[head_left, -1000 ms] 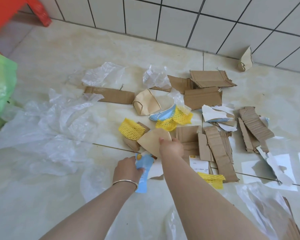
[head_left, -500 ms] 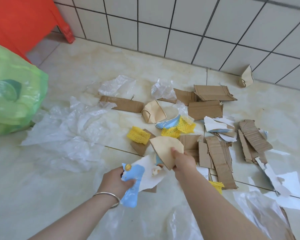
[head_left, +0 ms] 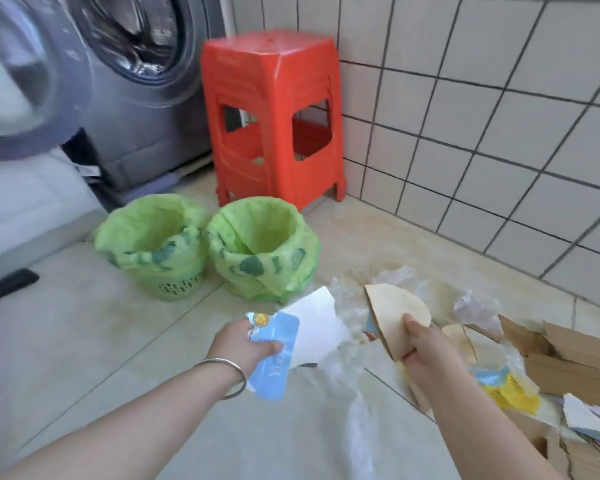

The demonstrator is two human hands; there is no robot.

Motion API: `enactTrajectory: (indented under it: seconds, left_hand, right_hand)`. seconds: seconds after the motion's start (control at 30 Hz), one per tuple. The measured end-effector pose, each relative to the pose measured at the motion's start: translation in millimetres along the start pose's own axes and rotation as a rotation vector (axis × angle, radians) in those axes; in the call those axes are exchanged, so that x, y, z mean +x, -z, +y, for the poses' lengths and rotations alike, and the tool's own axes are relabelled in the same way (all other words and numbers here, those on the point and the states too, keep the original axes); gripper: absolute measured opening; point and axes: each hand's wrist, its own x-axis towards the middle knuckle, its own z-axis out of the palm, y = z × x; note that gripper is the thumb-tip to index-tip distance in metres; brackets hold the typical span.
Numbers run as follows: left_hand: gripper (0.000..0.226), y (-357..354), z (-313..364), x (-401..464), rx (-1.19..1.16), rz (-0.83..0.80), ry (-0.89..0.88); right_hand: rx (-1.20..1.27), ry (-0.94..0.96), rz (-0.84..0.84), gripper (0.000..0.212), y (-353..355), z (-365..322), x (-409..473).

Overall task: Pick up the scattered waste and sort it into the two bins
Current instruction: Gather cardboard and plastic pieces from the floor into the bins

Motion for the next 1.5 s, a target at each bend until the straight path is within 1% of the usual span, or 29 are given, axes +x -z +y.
enactTrajectory:
  seconds: [0.07, 0.2, 0.3, 0.33, 0.4, 0.47, 0.53, 0.63, 0.7, 0.77, 0.8, 0.87, 0.93, 1.0, 1.07, 1.13, 1.23, 1.3, 1.33, 1.37, 1.43, 1.5]
  left_hand:
    - [0.037, 47.3, 4.6, 12.4, -0.046, 0.097, 0.018]
    - [0.016, 133.7, 8.4, 49.8, -0.209, 0.353, 0.013]
    - [0.022, 178.6, 4.8, 91.3, -0.300, 0.524, 0.005]
    - [0.024, 185.1, 6.6, 106.9, -0.312, 0.548, -0.002]
    - [0.028, 181.8, 17.0, 140.1, -0.347, 0.544, -0.041]
    - [0.029, 164.5, 30.6, 173.2, -0.398, 0.517, -0.075]
    - [0.028, 141.9, 37.7, 206.8, -0.433, 0.492, -0.053]
    - [0.019, 111.8, 42.3, 238.6, -0.382, 0.459, -0.007]
    - [0.015, 94.8, 39.5, 252.3, -0.334, 0.428, 0.004]
    - [0.015, 83.9, 34.2, 258.5, -0.264, 0.397, 0.009]
    - [0.019, 80.3, 31.9, 263.0, -0.219, 0.386, -0.005]
    - [0.043, 76.0, 34.5, 269.9, -0.135, 0.341, -0.038]
    - [0.058, 72.6, 42.0, 275.0, -0.068, 0.229, -0.035]
    - [0.059, 72.2, 48.4, 278.8, -0.027, 0.138, -0.001]
    - [0.055, 74.7, 47.4, 283.6, 0.008, 0.123, 0.007]
    - [0.048, 79.7, 45.2, 283.8, -0.018, 0.159, -0.008]
    - [0.028, 87.3, 36.0, 281.2, -0.247, 0.267, -0.088]
    - [0.029, 86.7, 35.5, 267.1, -0.349, 0.361, -0.128]
    - [0.028, 87.8, 32.1, 258.3, -0.356, 0.402, -0.145]
    - [0.027, 83.0, 34.9, 244.4, -0.333, 0.408, -0.176]
    - [0.027, 64.1, 45.6, 207.2, -0.279, 0.366, -0.247]
    - [0.026, 34.0, 61.1, 167.5, -0.250, 0.267, -0.313]
  right_hand:
    - [-0.027, 0.028, -0.067, 0.041, -47.9, -2.7, -9.4]
    - [-0.074, 0.068, -0.165, 0.041, -148.7, 4.3, -13.5]
    - [-0.171, 0.142, -0.172, 0.036, -221.4, 12.2, -8.5]
    - [-0.215, 0.191, -0.143, 0.035, -242.0, 14.4, -6.2]
    - [-0.298, 0.314, -0.060, 0.033, -276.2, 16.1, 4.9]
    - [-0.375, 0.410, 0.013, 0.034, -300.0, 16.7, 19.7]
    - [-0.424, 0.463, 0.062, 0.032, -314.0, 18.2, 37.0]
    - [-0.486, 0.517, 0.111, 0.024, -319.7, 28.7, 59.2]
    - [-0.540, 0.514, 0.148, 0.018, -319.7, 39.2, 73.4]
    - [-0.629, 0.485, 0.175, 0.018, -316.1, 49.2, 83.3]
    - [-0.678, 0.467, 0.176, 0.020, -315.4, 52.7, 87.2]
    - [-0.769, 0.450, 0.162, 0.020, -317.4, 56.8, 93.6]
    - [-0.862, 0.479, 0.118, 0.022, -319.1, 58.9, 99.7]
    - [-0.933, 0.483, 0.100, 0.035, -320.6, 58.5, 103.1]
    - [-0.950, 0.467, 0.077, 0.036, -319.4, 55.7, 102.3]
    - [-0.936, 0.512, 0.047, 0.033, -315.0, 50.7, 98.6]
    - [-0.839, 0.599, 0.009, 0.023, -297.2, 37.4, 85.5]
    - [-0.735, 0.584, 0.005, 0.018, -269.5, 22.6, 70.7]
    - [-0.684, 0.552, 0.008, 0.018, -257.2, 19.9, 65.2]
    - [-0.630, 0.511, 0.037, 0.019, -236.7, 15.5, 60.1]
    - [-0.531, 0.398, 0.149, 0.019, -184.6, 11.0, 46.1]
    - [-0.380, 0.282, 0.265, 0.021, -125.9, 7.4, 28.0]
